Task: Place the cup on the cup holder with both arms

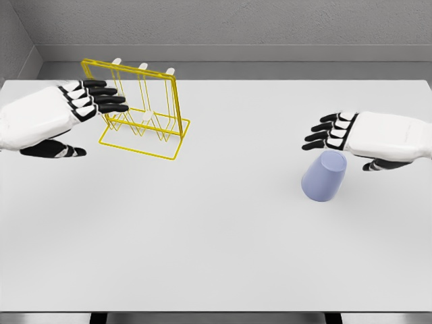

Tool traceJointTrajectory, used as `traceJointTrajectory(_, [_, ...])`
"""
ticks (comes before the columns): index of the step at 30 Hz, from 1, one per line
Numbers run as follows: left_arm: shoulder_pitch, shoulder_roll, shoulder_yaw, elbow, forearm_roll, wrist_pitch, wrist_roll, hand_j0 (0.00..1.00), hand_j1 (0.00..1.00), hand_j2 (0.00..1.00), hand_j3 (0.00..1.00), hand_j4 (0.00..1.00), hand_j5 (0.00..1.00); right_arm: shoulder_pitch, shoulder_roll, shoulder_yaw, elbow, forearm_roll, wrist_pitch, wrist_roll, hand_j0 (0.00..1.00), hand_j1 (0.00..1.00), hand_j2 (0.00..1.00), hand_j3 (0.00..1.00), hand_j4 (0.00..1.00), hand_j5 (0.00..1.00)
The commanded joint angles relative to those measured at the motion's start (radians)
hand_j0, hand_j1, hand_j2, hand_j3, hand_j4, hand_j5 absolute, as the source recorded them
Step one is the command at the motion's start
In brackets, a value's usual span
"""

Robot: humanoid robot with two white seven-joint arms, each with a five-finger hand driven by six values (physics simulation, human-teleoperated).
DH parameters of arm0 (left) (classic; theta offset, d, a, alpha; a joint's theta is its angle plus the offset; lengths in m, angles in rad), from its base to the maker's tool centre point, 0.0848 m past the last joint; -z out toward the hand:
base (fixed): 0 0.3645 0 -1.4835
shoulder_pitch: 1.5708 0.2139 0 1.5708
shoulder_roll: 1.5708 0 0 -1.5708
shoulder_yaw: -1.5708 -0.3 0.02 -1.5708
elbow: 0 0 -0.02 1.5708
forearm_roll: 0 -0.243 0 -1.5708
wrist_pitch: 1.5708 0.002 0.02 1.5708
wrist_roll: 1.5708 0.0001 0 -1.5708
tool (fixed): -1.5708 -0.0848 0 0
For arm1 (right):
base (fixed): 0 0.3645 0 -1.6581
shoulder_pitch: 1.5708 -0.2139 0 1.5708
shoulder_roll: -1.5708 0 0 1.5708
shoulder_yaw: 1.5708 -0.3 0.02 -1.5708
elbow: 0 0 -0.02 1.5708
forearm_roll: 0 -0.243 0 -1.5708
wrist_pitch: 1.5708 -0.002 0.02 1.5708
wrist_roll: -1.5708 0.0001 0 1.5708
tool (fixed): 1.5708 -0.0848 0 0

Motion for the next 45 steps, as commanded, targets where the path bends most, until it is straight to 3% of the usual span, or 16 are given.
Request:
traceJointTrajectory(1, [0.002,-0.032,-0.001,0.001,-0.087,0.001,0.002,1.00,1.00,1.00,1.00,1.00,1.00,0.000,-0.002,0.025,0.000,-0.007,0.001,0.014,1.00,1.00,1.00,1.00,1.00,1.00])
traceJointTrajectory(2, [0.003,-0.049,-0.001,0.001,-0.056,0.001,0.003,1.00,1.00,1.00,1.00,1.00,1.00,0.002,-0.002,0.028,0.000,-0.007,0.001,0.014,1.00,1.00,1.00,1.00,1.00,1.00])
traceJointTrajectory(4, [0.017,-0.049,-0.003,0.002,0.133,0.001,0.005,1.00,1.00,1.00,1.00,1.00,1.00,0.002,0.004,0.048,0.000,-0.007,0.001,0.013,1.00,1.00,1.00,1.00,1.00,1.00])
traceJointTrajectory(8, [0.017,-0.041,-0.164,0.007,0.472,0.001,0.008,1.00,1.00,1.00,1.00,1.00,1.00,0.003,0.010,0.050,0.015,0.001,0.001,0.016,1.00,1.00,1.00,1.00,1.00,1.00])
traceJointTrajectory(9, [0.015,-0.041,-0.175,0.005,0.554,0.001,0.008,1.00,1.00,1.00,1.00,1.00,1.00,0.002,0.011,0.051,0.023,0.001,0.001,0.017,1.00,1.00,1.00,1.00,1.00,1.00])
traceJointTrajectory(11, [0.014,-0.039,-0.205,0.005,0.642,0.001,0.008,1.00,1.00,1.00,1.00,1.00,1.00,-0.002,0.039,0.053,0.052,0.001,0.001,0.017,1.00,1.00,1.00,1.00,1.00,1.00])
traceJointTrajectory(12, [0.012,-0.043,-0.233,0.005,0.644,0.001,0.008,1.00,1.00,1.00,1.00,1.00,1.00,-0.003,0.087,0.056,0.087,0.002,0.001,0.020,1.00,1.00,1.00,1.00,1.00,1.00])
traceJointTrajectory(19, [0.011,-0.069,-0.233,0.027,0.640,0.001,0.006,1.00,1.00,1.00,1.00,1.00,1.00,0.000,0.122,0.058,0.115,0.022,0.001,0.022,1.00,1.00,1.00,1.00,1.00,1.00])
traceJointTrajectory(22, [0.066,-0.072,-0.242,0.030,0.651,0.001,0.009,1.00,1.00,1.00,1.00,1.00,1.00,0.003,0.125,0.058,0.138,0.025,0.001,0.020,1.00,1.00,1.00,1.00,1.00,1.00])
traceJointTrajectory(25, [0.083,-0.113,-0.280,0.031,0.725,0.001,0.009,1.00,1.00,1.00,1.00,1.00,1.00,0.006,0.149,0.058,0.176,0.037,0.001,0.020,1.00,1.00,1.00,1.00,1.00,1.00])
traceJointTrajectory(29, [0.081,-0.113,-0.334,0.019,0.909,0.001,0.009,1.00,1.00,1.00,1.00,1.00,1.00,0.008,0.171,0.071,0.195,0.054,0.001,0.020,1.00,1.00,1.00,1.00,1.00,1.00])
traceJointTrajectory(33, [0.080,-0.108,-0.342,0.019,0.960,0.001,0.009,1.00,1.00,1.00,1.00,1.00,1.00,0.005,0.176,0.091,0.215,0.071,0.001,0.019,1.00,1.00,1.00,1.00,1.00,1.00])
traceJointTrajectory(38, [0.081,-0.113,-0.363,0.062,0.941,0.001,0.003,1.00,1.00,1.00,1.00,1.00,1.00,0.006,0.192,0.093,0.235,0.080,0.001,0.020,1.00,1.00,1.00,1.00,1.00,1.00])
traceJointTrajectory(41, [0.080,-0.118,-0.363,0.107,0.832,0.001,0.003,1.00,1.00,1.00,1.00,1.00,1.00,0.008,0.192,0.093,0.235,0.082,0.001,0.019,1.00,1.00,1.00,1.00,1.00,1.00])
traceJointTrajectory(43, [0.077,-0.118,-0.368,0.119,0.821,0.001,0.003,1.00,1.00,1.00,1.00,1.00,1.00,0.008,0.192,0.093,0.235,0.085,0.001,0.019,0.99,0.99,0.99,0.99,0.99,0.99])
traceJointTrajectory(45, [0.040,-0.113,-0.371,0.117,0.821,0.047,0.003,1.00,1.00,1.00,1.00,1.00,1.00,0.008,0.192,0.093,0.233,0.097,0.001,0.017,0.99,0.99,0.99,0.99,0.99,0.99])
